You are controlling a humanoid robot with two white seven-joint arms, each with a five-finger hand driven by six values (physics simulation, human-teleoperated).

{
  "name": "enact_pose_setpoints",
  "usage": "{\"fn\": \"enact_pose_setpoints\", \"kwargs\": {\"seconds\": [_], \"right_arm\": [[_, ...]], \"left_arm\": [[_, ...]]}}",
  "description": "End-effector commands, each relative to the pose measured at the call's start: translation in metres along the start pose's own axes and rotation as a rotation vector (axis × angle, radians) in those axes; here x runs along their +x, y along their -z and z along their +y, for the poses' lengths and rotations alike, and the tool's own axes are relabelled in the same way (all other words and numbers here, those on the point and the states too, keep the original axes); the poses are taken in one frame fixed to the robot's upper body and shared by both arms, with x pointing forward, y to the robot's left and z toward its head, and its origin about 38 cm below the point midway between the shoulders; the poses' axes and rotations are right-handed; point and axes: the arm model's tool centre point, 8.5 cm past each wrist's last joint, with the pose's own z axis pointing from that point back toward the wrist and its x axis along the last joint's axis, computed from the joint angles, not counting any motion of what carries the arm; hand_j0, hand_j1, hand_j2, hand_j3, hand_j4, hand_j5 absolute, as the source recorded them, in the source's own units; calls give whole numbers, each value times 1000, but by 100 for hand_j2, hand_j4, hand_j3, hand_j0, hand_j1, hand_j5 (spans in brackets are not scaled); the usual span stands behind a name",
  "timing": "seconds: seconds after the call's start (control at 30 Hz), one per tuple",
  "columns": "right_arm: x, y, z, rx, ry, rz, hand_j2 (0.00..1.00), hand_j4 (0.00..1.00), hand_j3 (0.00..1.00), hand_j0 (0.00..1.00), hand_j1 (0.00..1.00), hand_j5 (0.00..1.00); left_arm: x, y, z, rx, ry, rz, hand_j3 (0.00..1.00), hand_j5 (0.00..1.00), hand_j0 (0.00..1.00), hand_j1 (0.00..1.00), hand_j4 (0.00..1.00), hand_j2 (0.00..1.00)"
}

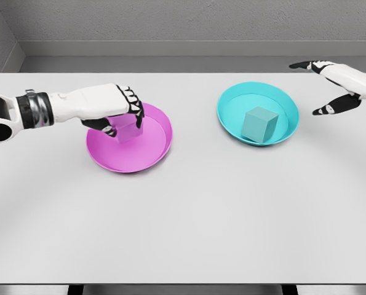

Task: Place the blocks in the corresponding plates according to their colors

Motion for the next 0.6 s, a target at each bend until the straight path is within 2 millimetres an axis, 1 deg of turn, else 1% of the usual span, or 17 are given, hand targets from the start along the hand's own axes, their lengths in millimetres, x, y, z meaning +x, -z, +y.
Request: {"fn": "enact_pose_setpoints", "kwargs": {"seconds": [0.0, 0.03, 0.17, 0.23, 0.27, 0.3, 0.33, 0.37, 0.4, 0.43, 0.47, 0.5, 0.57], "right_arm": [[-1, -2, -2, 0, -6, 7, 100, 100, 100, 100, 100, 100], [-1, -2, -2, 2, -11, 11, 100, 100, 100, 100, 100, 100], [0, -1, -3, 5, -18, 8, 100, 100, 100, 100, 100, 100], [-3, -7, -6, 16, -41, 30, 100, 100, 100, 100, 100, 100], [-3, -7, -6, 20, -45, 33, 100, 100, 100, 100, 100, 100], [-4, -7, -6, 32, -61, 43, 100, 100, 100, 100, 100, 100], [-4, -7, -7, 36, -73, 49, 100, 100, 100, 100, 100, 100], [-4, -7, -7, 36, -73, 49, 100, 100, 100, 100, 100, 100], [-5, -8, -8, 35, -74, 50, 100, 100, 100, 100, 100, 100], [-7, -12, -10, 39, -80, 60, 100, 100, 100, 100, 100, 100], [-8, -13, -10, 39, -81, 63, 100, 100, 100, 100, 100, 100], [-10, -17, -13, 44, -90, 75, 100, 100, 100, 100, 100, 100], [-10, -19, -17, 40, -98, 77, 100, 100, 100, 100, 100, 100]], "left_arm": [[0, 3, 0, 9, -14, -3, 95, 95, 95, 95, 95, 95], [0, 2, 1, 11, -14, -3, 100, 100, 100, 100, 100, 100], [-2, -1, 2, 14, -13, 5, 100, 100, 100, 100, 100, 100], [-3, -3, 5, 26, -23, 3, 100, 100, 100, 100, 100, 100], [-2, -6, 6, 43, -42, -6, 100, 100, 100, 100, 100, 100], [-6, -19, 5, 54, -81, 1, 100, 100, 100, 100, 100, 100], [-14, -42, 5, 78, -148, 19, 100, 100, 100, 100, 100, 100], [-22, -71, -8, 48, -181, 70, 100, 100, 100, 100, 100, 100], [-27, -88, -17, 24, -196, 104, 100, 100, 100, 100, 100, 100], [-34, -108, -19, 18, -217, 143, 100, 100, 100, 100, 100, 100], [-37, -130, -27, 2, -253, 176, 100, 100, 100, 100, 100, 100], [-40, -145, -28, 0, -270, 204, 100, 100, 100, 100, 100, 100], [-51, -160, -36, -1, -293, 258, 100, 100, 100, 100, 100, 100]]}}
